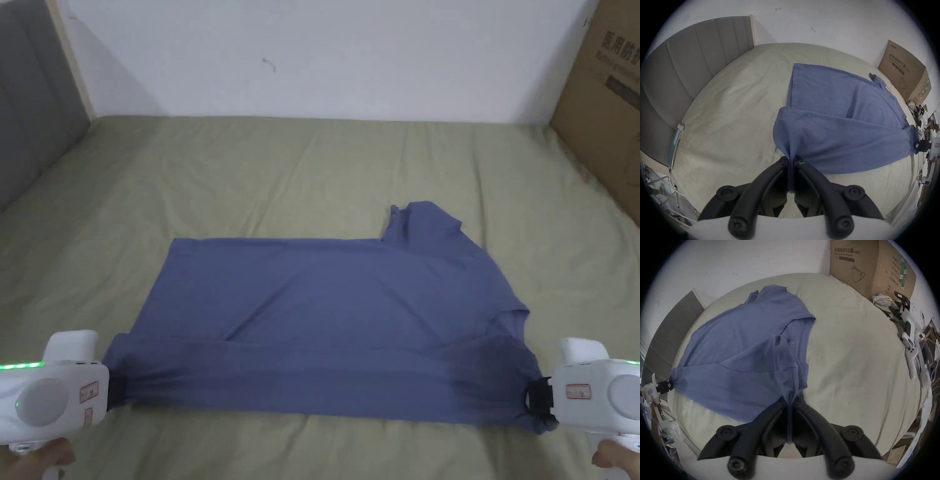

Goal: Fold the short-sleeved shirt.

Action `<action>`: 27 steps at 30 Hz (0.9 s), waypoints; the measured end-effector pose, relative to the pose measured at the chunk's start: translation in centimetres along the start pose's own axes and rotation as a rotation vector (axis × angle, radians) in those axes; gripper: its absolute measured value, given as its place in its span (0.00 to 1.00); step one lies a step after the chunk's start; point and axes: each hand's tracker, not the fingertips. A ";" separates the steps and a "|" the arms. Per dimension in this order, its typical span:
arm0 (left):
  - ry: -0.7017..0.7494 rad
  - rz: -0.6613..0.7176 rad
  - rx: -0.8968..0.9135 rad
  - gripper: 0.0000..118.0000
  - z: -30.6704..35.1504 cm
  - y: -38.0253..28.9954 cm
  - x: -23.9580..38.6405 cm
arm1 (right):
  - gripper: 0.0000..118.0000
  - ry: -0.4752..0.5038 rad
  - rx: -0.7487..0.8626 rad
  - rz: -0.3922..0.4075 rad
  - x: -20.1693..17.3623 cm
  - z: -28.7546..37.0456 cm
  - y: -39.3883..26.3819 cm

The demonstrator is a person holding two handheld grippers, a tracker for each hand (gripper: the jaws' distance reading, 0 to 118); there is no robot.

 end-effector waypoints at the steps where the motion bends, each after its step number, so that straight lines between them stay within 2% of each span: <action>1: -0.004 -0.004 0.005 0.03 0.5 0.0 0.0 | 0.04 0.005 0.002 0.002 0.1 0.6 0.0; 6: 0.008 -0.044 0.026 0.03 2.8 -1.0 -0.1 | 0.04 0.006 0.021 0.049 0.5 3.2 -1.3; 13: 0.018 -0.103 -0.042 0.03 4.0 -6.4 -0.8 | 0.04 -0.002 -0.035 0.062 1.5 4.6 -6.5; 17: 0.026 -0.100 -0.057 0.04 2.1 -8.3 -1.4 | 0.04 0.007 -0.048 0.028 1.8 3.3 -8.2; 18: 0.026 -0.099 -0.047 0.04 2.0 -8.5 -1.2 | 0.09 0.001 -0.047 0.017 1.7 3.1 -8.3; 19: 0.034 -0.097 -0.049 0.07 2.0 -8.4 -1.1 | 0.21 -0.026 -0.060 0.017 1.5 3.0 -8.3; 20: 0.036 -0.094 -0.050 0.18 2.1 -8.2 -1.1 | 0.34 -0.033 -0.046 0.036 1.4 3.2 -8.3; 21: 0.039 -0.093 -0.057 0.33 2.2 -7.9 -1.2 | 0.40 -0.033 -0.037 0.045 1.4 3.5 -8.2; 22: 0.059 -0.093 -0.061 0.52 2.5 -7.5 -1.2 | 0.45 -0.042 -0.036 0.045 1.3 3.8 -7.9; 23: 0.064 -0.090 -0.058 0.76 2.7 -7.3 -1.4 | 0.51 -0.049 -0.032 0.044 1.4 3.9 -7.5; 24: 0.053 -0.071 -0.049 0.85 3.3 -6.8 -1.7 | 0.51 -0.054 -0.017 0.045 1.4 4.3 -7.0; 27: 0.014 -0.044 0.010 0.86 5.3 -5.1 -1.2 | 0.51 -0.038 0.065 0.022 0.8 6.2 -4.8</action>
